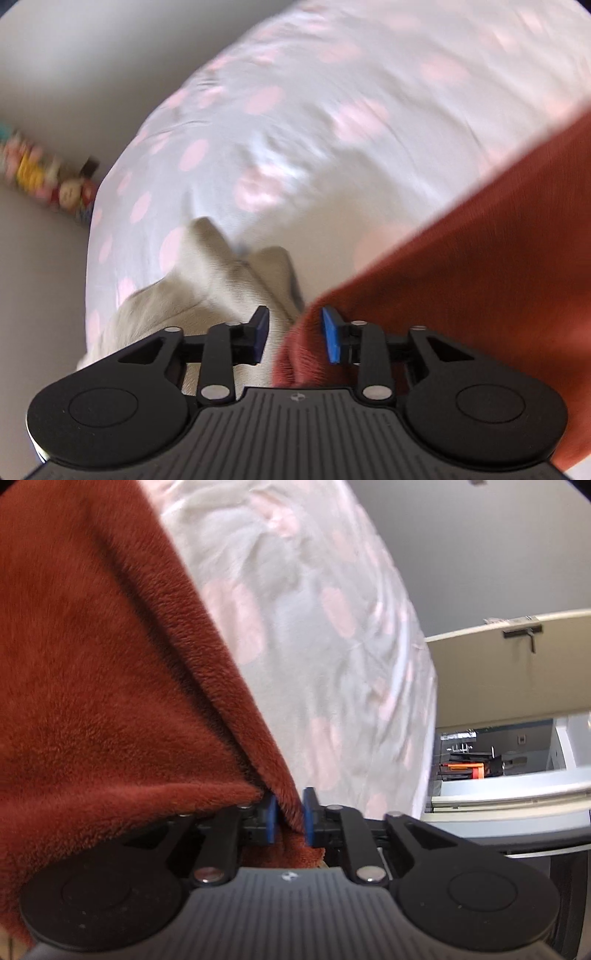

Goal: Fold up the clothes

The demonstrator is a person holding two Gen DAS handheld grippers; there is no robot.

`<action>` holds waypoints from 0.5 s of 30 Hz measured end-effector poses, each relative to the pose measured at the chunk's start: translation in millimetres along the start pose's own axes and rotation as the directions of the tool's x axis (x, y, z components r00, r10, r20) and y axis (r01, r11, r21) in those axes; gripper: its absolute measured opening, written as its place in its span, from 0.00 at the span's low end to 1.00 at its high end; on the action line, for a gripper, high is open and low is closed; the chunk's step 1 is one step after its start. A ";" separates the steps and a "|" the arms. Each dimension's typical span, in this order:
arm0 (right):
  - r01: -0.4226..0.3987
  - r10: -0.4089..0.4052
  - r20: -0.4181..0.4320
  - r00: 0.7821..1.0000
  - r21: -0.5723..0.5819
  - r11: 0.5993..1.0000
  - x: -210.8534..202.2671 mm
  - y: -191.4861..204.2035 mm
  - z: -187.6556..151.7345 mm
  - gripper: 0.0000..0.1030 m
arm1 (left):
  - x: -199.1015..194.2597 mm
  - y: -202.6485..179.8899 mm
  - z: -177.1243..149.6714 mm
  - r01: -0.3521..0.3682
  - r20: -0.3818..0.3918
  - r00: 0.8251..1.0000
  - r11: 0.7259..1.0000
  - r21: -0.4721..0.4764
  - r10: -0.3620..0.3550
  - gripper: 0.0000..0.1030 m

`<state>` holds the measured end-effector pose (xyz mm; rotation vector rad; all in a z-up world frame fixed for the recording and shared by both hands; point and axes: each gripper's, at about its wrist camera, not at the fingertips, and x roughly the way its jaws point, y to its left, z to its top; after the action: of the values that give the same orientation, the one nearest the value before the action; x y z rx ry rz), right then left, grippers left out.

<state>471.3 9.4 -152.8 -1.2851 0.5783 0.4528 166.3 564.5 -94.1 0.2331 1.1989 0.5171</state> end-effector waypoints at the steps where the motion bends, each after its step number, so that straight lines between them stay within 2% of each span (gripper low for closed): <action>1: 0.004 -0.005 0.008 1.000 0.033 0.999 -8.8 -4.9 -2.5 0.39 | -10.0 9.5 -0.5 0.005 0.015 1.000 0.999 -0.047 -0.004 0.34; 6: 0.006 -0.017 0.049 0.999 0.209 0.978 -56.2 -25.0 -15.4 0.42 | -66.2 35.9 -17.0 0.040 0.100 0.995 0.979 -0.202 -0.020 0.48; 9: -0.074 0.051 0.073 0.996 0.364 0.928 -78.7 -37.3 -36.1 0.43 | -92.4 34.4 -38.7 0.051 0.117 0.993 0.963 -0.264 -0.021 0.56; 11: -0.135 0.104 0.090 0.990 0.474 0.870 -91.6 -37.4 -42.5 0.43 | -104.6 26.2 -57.0 0.042 0.114 0.993 0.958 -0.282 -0.010 0.61; 12: -0.164 0.132 0.099 0.986 0.537 0.827 -93.1 -37.7 -42.1 0.43 | -108.1 20.6 -66.1 0.035 0.104 0.995 0.956 -0.290 -0.005 0.62; 15: -0.235 0.199 0.137 0.971 0.717 0.656 -83.9 -45.2 -49.2 0.42 | -108.4 7.8 -96.0 0.032 0.078 0.997 0.935 -0.354 -0.005 0.62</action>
<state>426.6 -48.5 -74.3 -0.4225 0.7785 0.3840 46.4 507.9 -35.6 -0.0683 1.0118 0.6921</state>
